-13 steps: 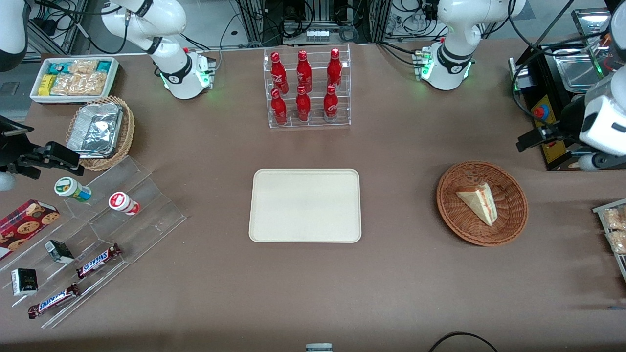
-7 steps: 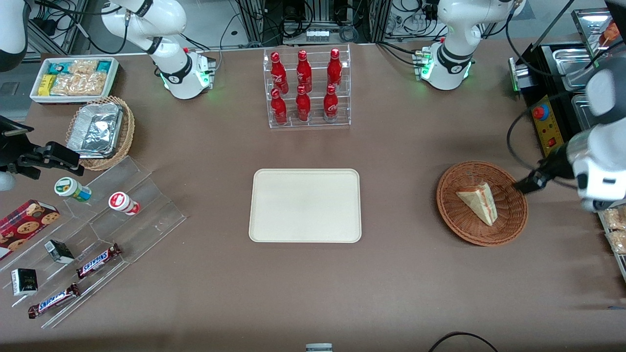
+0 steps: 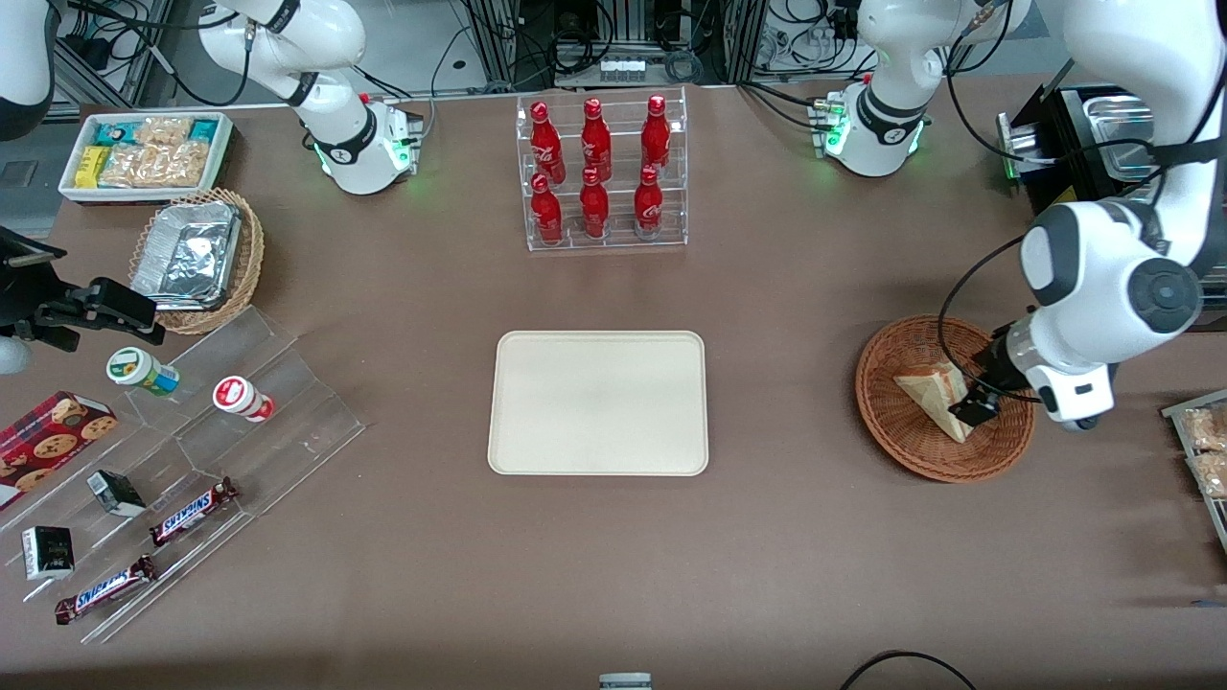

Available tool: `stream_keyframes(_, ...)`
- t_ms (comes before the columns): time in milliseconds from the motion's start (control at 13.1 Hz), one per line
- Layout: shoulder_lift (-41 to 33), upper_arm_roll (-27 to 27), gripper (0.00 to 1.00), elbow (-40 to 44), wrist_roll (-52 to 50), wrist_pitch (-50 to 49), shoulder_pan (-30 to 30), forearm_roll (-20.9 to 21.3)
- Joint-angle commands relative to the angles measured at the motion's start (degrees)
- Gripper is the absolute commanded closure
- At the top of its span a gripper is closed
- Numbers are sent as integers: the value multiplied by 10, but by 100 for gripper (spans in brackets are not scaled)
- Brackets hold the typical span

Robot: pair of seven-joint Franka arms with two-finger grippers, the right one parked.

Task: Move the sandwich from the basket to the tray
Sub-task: 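Close the left gripper on the wrapped sandwich's end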

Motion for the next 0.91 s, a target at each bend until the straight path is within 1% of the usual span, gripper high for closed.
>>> stream_keyframes(0, -21, 2, 0, -53, -14, 27, -7, 30)
stream_keyframes(305, -13, 2, 0, -68, -14, 56, -8, 31)
stream_keyframes(838, 3, 2, 0, -73, -14, 58, -6, 34)
